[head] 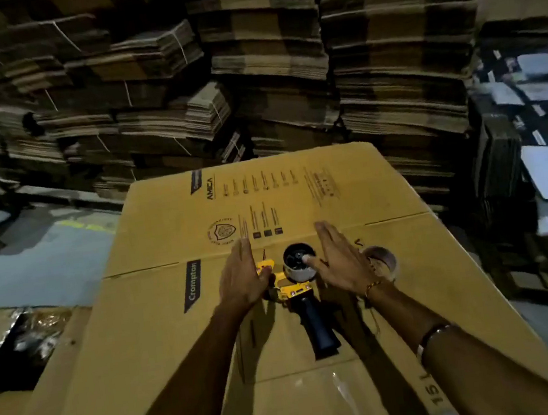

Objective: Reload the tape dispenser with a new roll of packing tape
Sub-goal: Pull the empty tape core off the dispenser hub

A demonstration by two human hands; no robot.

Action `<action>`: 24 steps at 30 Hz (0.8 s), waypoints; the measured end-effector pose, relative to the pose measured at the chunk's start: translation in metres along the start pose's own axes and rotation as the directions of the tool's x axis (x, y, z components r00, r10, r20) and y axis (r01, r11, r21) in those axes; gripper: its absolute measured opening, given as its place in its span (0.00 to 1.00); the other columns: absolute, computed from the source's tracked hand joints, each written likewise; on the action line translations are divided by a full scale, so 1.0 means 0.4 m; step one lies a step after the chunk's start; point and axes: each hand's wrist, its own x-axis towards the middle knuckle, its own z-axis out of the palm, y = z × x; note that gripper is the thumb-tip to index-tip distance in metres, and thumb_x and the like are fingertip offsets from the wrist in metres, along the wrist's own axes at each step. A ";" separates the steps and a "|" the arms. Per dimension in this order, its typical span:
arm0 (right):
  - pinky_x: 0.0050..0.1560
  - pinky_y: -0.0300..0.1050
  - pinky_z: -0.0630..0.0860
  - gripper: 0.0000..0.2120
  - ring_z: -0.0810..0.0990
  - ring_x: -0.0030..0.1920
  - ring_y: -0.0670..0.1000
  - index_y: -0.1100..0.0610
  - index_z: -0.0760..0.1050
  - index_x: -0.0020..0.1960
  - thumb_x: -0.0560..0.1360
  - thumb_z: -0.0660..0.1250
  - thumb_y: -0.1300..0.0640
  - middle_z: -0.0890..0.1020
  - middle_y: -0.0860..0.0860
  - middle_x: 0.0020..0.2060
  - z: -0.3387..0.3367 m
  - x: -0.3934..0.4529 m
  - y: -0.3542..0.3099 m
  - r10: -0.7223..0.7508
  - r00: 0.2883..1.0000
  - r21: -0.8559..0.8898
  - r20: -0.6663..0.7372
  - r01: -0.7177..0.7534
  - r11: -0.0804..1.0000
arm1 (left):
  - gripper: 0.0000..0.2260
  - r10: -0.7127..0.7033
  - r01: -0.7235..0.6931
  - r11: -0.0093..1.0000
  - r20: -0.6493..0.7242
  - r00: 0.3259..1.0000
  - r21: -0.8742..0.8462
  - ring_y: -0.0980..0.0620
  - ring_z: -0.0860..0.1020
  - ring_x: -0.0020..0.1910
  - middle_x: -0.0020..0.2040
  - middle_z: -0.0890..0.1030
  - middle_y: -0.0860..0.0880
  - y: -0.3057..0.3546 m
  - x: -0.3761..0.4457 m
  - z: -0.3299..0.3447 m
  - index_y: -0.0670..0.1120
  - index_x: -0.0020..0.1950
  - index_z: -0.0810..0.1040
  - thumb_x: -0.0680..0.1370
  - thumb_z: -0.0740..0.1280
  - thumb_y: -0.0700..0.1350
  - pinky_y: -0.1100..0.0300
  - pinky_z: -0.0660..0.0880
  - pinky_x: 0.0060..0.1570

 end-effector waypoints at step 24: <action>0.57 0.54 0.83 0.37 0.80 0.63 0.49 0.38 0.53 0.80 0.81 0.64 0.64 0.79 0.40 0.61 0.238 -0.220 -0.109 0.151 0.980 0.757 0.130 -0.197 0.624 | 0.17 -0.251 0.220 0.694 0.057 0.966 -0.685 0.49 0.79 0.58 0.58 0.81 0.49 0.093 -0.148 0.133 0.50 0.65 0.75 0.77 0.69 0.47 0.48 0.76 0.58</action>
